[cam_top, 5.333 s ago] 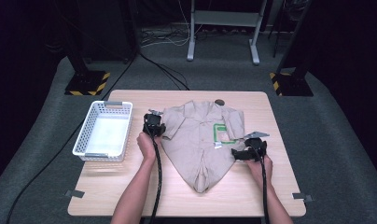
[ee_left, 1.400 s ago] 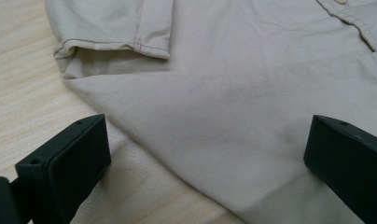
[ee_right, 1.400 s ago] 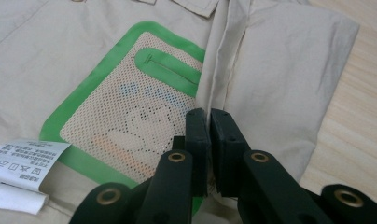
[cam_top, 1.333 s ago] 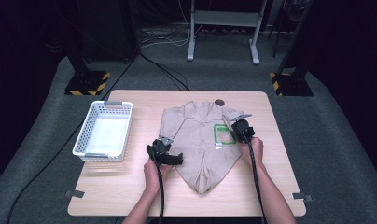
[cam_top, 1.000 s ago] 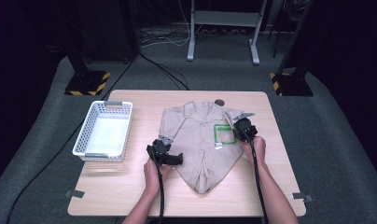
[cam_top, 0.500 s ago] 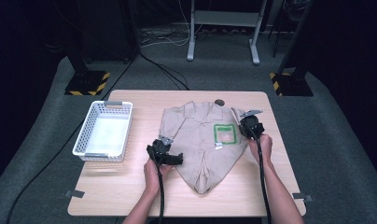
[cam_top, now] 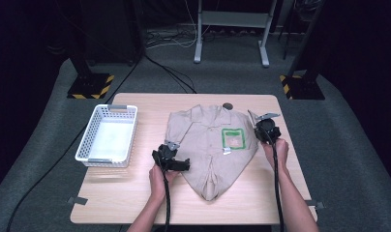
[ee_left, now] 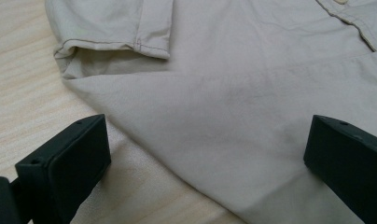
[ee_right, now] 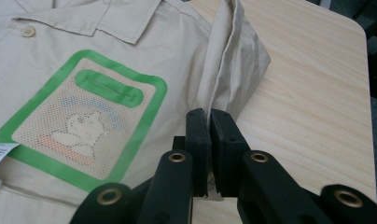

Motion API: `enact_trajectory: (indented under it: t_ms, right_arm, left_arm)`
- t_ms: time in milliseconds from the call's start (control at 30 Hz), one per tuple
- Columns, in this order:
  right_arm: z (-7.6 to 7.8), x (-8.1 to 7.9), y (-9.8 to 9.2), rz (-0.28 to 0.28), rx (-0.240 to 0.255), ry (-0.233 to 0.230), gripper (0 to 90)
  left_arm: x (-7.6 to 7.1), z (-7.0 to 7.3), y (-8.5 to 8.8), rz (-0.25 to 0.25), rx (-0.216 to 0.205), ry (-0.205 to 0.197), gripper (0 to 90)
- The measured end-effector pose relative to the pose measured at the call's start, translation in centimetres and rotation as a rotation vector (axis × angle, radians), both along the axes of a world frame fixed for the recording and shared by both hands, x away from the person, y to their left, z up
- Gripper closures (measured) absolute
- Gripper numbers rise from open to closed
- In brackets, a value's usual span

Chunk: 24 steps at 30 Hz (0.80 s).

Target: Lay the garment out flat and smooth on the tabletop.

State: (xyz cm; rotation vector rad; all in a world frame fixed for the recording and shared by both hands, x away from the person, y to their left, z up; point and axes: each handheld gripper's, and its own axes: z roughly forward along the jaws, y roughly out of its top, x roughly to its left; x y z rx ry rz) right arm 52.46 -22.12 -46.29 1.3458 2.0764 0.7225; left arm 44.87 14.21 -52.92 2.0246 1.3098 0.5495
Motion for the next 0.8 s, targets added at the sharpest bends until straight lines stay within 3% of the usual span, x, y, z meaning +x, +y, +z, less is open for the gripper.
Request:
enact_trajectory:
  t_ms: [533,800]
  right_arm:
    - [-1.3,-0.2,-3.0,-0.070,0.018,0.025,85.9]
    - [-2.4,-0.5,-4.4,-0.108,0.030,0.055,80.5]
  left_arm:
    - [0.0,0.0,0.0,0.000,0.000,0.000,0.4]
    - [0.0,0.0,0.0,0.000,0.000,0.000,0.4]
